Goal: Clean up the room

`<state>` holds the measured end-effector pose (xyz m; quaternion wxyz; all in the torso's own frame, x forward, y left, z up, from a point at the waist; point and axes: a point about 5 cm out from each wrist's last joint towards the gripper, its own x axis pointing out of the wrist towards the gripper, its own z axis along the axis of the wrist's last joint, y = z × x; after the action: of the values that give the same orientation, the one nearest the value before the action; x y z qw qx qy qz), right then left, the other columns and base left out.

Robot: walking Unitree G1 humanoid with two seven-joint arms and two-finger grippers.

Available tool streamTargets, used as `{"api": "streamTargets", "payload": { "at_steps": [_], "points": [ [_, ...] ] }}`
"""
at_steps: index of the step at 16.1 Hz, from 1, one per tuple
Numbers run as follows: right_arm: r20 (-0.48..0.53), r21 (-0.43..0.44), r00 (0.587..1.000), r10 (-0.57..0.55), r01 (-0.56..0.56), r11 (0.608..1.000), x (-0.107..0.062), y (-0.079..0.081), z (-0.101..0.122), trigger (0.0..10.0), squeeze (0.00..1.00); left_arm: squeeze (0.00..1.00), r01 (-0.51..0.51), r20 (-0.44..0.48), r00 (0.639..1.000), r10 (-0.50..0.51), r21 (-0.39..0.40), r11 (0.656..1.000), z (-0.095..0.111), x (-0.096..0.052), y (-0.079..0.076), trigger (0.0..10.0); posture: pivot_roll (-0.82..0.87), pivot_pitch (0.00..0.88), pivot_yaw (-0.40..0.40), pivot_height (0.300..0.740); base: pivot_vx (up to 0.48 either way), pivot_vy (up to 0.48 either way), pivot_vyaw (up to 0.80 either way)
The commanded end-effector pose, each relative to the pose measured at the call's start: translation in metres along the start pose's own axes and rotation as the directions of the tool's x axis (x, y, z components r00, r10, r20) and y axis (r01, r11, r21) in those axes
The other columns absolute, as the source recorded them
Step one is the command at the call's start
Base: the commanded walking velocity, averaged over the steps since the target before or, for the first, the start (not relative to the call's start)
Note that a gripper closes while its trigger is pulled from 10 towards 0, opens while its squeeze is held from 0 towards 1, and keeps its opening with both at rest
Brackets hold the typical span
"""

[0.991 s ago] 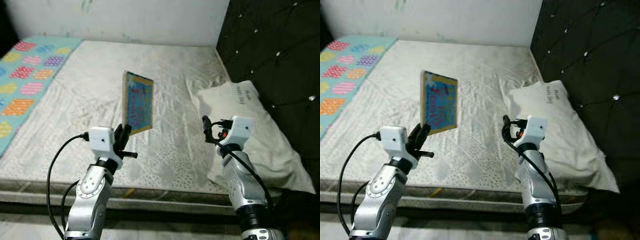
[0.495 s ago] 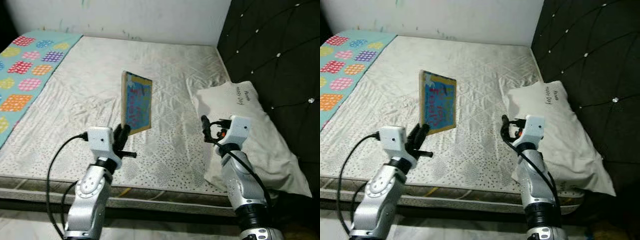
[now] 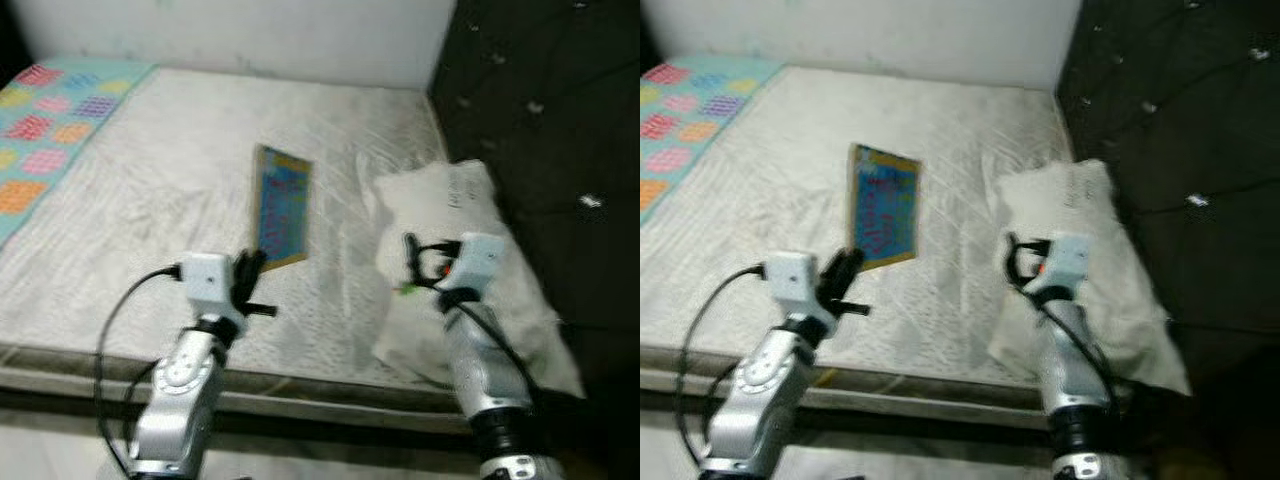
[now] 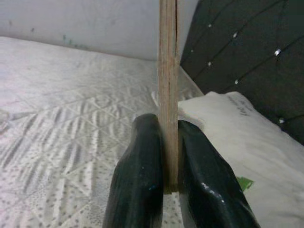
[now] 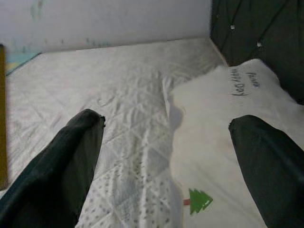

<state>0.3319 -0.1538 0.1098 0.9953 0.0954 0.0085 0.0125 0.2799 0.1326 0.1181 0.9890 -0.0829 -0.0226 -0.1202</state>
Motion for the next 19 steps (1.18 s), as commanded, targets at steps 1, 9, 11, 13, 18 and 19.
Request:
{"api": "streamTargets", "payload": {
  "at_steps": [1, 9, 11, 13, 18, 19],
  "points": [
    [0.007, -0.01, 1.0, -0.016, 0.016, 1.0, 0.0, -0.007, 0.003, 10.0, 0.0, 0.0, 0.013, 0.038, 0.999, -0.013, 0.013, 1.0, 0.008, 0.002, -0.003, 10.0, -0.02, 0.089, -0.033, 0.74, 0.0, 0.0, 0.0],
    [-0.008, -0.02, 1.0, -0.006, 0.006, 1.0, -0.009, -0.016, 0.002, 10.0, 0.0, 0.0, 0.06, -0.045, 0.997, -0.057, 0.075, 0.995, 0.009, -0.027, 0.009, 10.0, 0.01, 0.093, -0.076, 0.74, 0.0, 0.0, 0.0],
    [-0.021, -0.029, 1.0, -0.015, 0.014, 0.999, -0.016, -0.02, -0.002, 10.0, 0.0, 0.0, 0.076, -0.052, 0.996, -0.076, -0.003, 0.997, 0.006, -0.032, 0.002, 10.0, 0.0, 0.099, -0.087, 0.74, 0.0, 0.0, 0.0],
    [-0.037, -0.046, 0.999, -0.01, 0.009, 0.999, -0.022, -0.024, -0.003, 10.0, 0.0, 0.0, 0.052, -0.045, 0.997, -0.056, -0.075, 0.996, 0.003, -0.036, -0.002, 10.0, -0.01, 0.105, -0.097, 0.74, 0.0, 0.0, 0.0],
    [-0.08, -0.081, 0.996, -0.04, 0.033, 0.996, -0.03, -0.045, -0.003, 10.0, 0.0, 0.0, -0.154, -0.036, 0.988, 0.151, -0.11, 0.982, 0.004, -0.056, 0.014, 10.0, 0.02, 0.127, -0.129, 0.74, 0.0, 0.0, -0.57],
    [-0.083, -0.08, 0.996, -0.039, 0.033, 0.996, -0.03, -0.045, -0.003, 10.0, 0.0, 0.0, -0.159, -0.034, 0.987, 0.156, -0.111, 0.981, 0.004, -0.056, 0.014, 10.0, 0.02, 0.127, -0.129, 0.74, 0.0, 0.0, -0.8]
  ]
}}
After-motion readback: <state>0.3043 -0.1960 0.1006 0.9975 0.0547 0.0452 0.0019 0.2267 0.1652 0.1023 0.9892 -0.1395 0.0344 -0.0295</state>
